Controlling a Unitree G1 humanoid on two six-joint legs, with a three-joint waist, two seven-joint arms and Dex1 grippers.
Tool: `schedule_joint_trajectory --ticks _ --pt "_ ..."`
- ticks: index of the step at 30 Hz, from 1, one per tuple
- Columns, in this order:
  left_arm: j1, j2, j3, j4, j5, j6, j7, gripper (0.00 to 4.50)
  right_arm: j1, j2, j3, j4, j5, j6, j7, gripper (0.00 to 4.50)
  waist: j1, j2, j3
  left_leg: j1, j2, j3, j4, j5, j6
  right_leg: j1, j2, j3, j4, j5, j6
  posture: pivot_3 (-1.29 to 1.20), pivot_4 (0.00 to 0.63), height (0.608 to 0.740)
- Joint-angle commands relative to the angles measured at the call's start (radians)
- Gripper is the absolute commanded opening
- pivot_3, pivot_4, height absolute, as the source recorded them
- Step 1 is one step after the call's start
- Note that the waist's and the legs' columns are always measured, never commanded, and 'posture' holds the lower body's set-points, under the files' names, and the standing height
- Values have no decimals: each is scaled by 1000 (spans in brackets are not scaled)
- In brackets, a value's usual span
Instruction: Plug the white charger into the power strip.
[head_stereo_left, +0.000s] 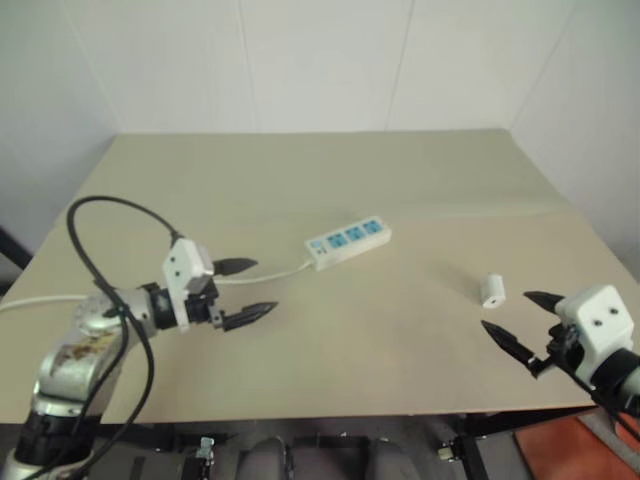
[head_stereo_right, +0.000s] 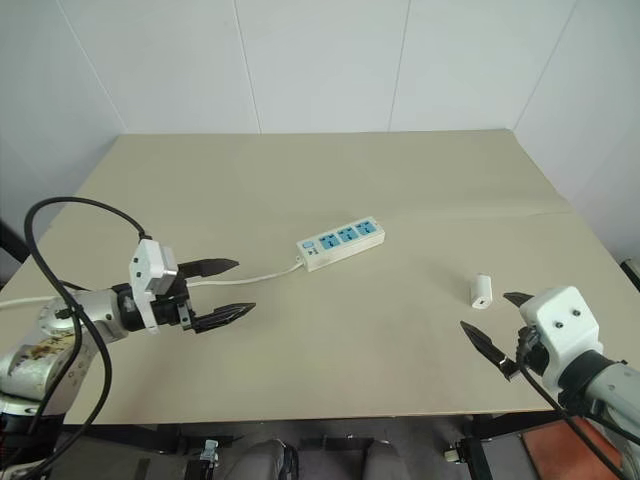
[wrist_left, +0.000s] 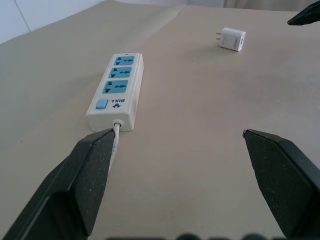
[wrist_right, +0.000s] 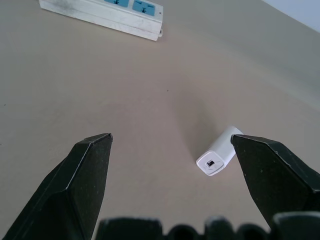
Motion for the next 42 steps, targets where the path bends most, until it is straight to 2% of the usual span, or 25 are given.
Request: schedule_joint_trajectory --ticks 1,10,13,16,20,25,29,33,38,42 --pt "-2 1 9 -7 -1 -19 4 4476 -17 -22 -8 -14 -10 -5 -1 4500 0 0 0 0 0 0 0 0 0 0 0 0 0 0 0 0 150 740" --pt "11 1 14 -10 4 -26 13 4476 -33 -27 7 -2 -17 -11 4 4500 0 0 0 0 0 0 0 0 0 0 0 0 0 0 0 0 150 740" --pt "-11 -16 -6 16 47 -35 60 4476 -33 -26 8 -2 -21 -12 5 4500 0 -1 0 0 0 0 0 0 0 0 0 0 0 0 0 0 150 740" --pt "-80 -33 -69 120 154 -86 103 4476 -47 -24 28 -1 -23 -14 1 4500 3 -1 0 0 0 0 0 0 0 0 0 -1 0 0 0 0 150 740" --pt "-225 -74 -136 305 221 -137 88 4476 -67 -24 49 2 -34 -13 -8 4500 4 -3 1 -1 -1 3 1 0 0 1 0 -2 0 0 0 0 150 740" --pt "-445 -149 -254 630 341 -206 52 4476 -84 -18 76 -1 -49 -12 -19 4500 3 -4 2 -3 -2 4 1 0 0 -1 0 -2 -1 0 0 0 150 740" --pt "-563 -214 -329 858 423 -243 26 4476 -85 -7 84 -16 -55 -11 -32 4500 1 -5 2 -3 -2 4 1 0 0 -1 0 -2 -1 0 1 0 150 740" --pt "-597 -261 -368 965 483 -270 33 3612 -72 2 78 -37 -56 -6 -47 4500 -2 -6 3 -4 -2 4 0 0 1 -2 0 -2 -1 0 2 0 150 740" --pt "-595 -303 -374 1057 530 -315 84 1975 -57 12 72 -61 -58 1 -61 4500 2 -6 3 -3 -2 3 1 0 1 0 0 -3 0 0 2 0 150 740" --pt "-565 -305 -359 1016 504 -347 49 719 -45 17 63 -74 -55 2 -61 4500 2 -6 2 -2 -1 3 1 0 1 0 0 -3 1 0 1 0 150 740"
